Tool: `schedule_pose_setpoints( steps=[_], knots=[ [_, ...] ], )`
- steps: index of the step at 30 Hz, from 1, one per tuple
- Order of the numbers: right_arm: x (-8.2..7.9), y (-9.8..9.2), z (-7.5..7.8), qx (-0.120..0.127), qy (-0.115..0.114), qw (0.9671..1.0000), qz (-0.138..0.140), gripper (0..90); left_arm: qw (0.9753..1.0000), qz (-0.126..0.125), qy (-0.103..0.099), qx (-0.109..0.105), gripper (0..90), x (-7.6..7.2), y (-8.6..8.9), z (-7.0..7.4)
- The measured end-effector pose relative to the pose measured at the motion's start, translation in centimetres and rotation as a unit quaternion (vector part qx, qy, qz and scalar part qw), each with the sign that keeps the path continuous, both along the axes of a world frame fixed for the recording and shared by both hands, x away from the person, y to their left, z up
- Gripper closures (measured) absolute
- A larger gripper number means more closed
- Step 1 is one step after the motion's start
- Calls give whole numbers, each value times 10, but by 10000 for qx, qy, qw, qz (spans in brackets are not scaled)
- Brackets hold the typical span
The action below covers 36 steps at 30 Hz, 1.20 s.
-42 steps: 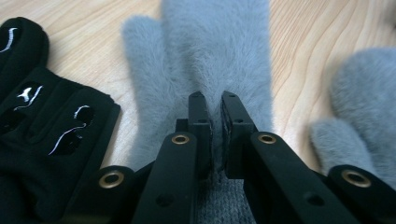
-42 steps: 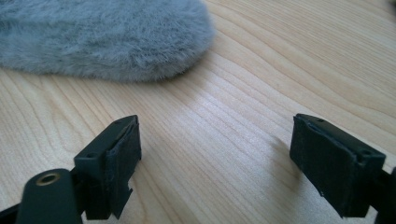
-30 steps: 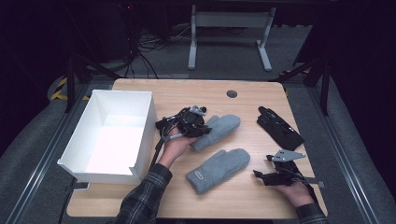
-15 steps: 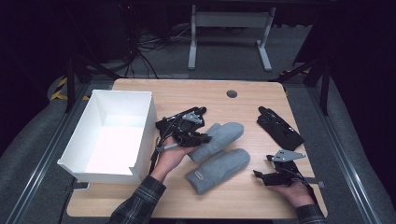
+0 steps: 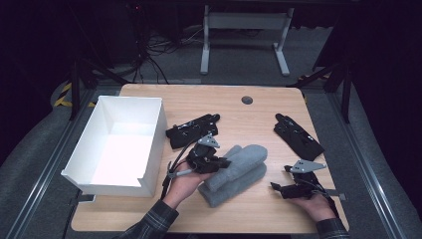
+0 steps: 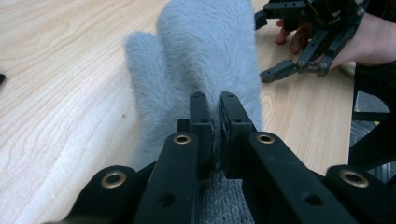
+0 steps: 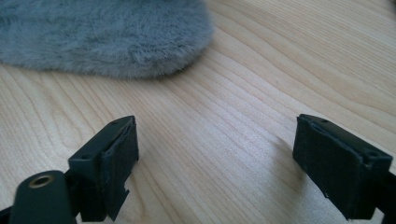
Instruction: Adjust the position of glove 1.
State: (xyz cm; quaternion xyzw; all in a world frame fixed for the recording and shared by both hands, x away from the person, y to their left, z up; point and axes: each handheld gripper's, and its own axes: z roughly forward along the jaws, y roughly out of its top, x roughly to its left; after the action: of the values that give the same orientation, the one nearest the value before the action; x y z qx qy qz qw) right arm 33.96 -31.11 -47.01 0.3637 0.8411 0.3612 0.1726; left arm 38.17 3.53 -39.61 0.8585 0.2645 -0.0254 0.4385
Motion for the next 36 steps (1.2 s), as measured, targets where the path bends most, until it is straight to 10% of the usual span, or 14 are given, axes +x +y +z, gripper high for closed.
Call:
schedule_pose_setpoints(
  steps=[16, 30, 36],
  knots=[
    [0, 0, 0, 0, 1, 10000, 10, 147, 9997, -38, 122, 199, 847, -16, -9, -15],
    [0, 0, 0, 0, 1, 10000, 12, 147, 9984, -149, -437, 330, 457, -2, -17, 10],
    [0, 0, 0, 0, 1, 10000, 11, 147, 9985, -136, -371, 366, 363, 15, -22, 5]
  ],
)
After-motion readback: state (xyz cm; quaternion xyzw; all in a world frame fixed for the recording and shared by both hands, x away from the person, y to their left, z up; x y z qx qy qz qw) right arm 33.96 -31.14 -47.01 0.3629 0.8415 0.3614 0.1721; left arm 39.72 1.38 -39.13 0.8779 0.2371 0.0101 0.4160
